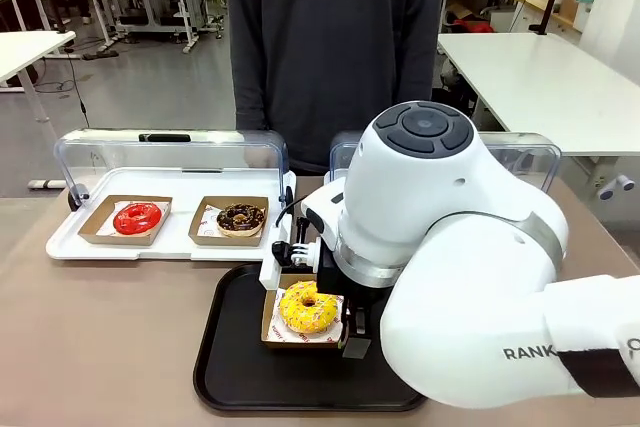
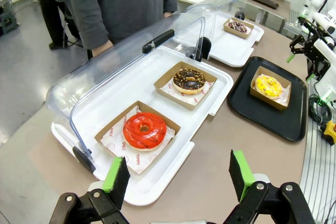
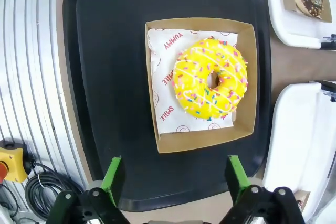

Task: Move the third donut from the left to the tray.
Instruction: Pick up the Paper togo box containing the Donut indicated by the person and place it on the Handle tray.

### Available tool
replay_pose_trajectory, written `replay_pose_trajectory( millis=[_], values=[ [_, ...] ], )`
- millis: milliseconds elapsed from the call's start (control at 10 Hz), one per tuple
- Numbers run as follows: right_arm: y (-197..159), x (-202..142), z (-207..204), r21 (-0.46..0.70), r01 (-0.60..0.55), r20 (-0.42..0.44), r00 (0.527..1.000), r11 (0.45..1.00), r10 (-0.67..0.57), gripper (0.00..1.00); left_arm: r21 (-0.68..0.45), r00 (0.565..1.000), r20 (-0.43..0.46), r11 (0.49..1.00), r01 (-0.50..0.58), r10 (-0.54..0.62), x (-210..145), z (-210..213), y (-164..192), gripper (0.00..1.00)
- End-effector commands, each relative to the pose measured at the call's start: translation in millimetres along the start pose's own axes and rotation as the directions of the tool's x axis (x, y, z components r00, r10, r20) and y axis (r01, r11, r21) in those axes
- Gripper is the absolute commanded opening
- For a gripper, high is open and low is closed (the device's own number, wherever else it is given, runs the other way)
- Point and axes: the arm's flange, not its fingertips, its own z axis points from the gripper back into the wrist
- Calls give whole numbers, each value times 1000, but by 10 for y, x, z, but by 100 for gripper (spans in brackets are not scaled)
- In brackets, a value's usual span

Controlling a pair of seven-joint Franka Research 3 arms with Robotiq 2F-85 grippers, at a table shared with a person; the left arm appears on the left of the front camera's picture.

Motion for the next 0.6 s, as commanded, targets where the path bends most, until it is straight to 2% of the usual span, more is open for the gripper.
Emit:
replay_pose_trajectory(
  millis=[0, 500],
  values=[
    [36, 30, -32, -11, -4, 4, 1000, 1000, 4, 100, -5, 1000, 6, 1000, 6, -6, 14, 15, 1, 100],
    [36, 30, -32, -11, -4, 4, 1000, 1000, 4, 100, -5, 1000, 6, 1000, 6, -6, 14, 15, 1, 100]
  ],
)
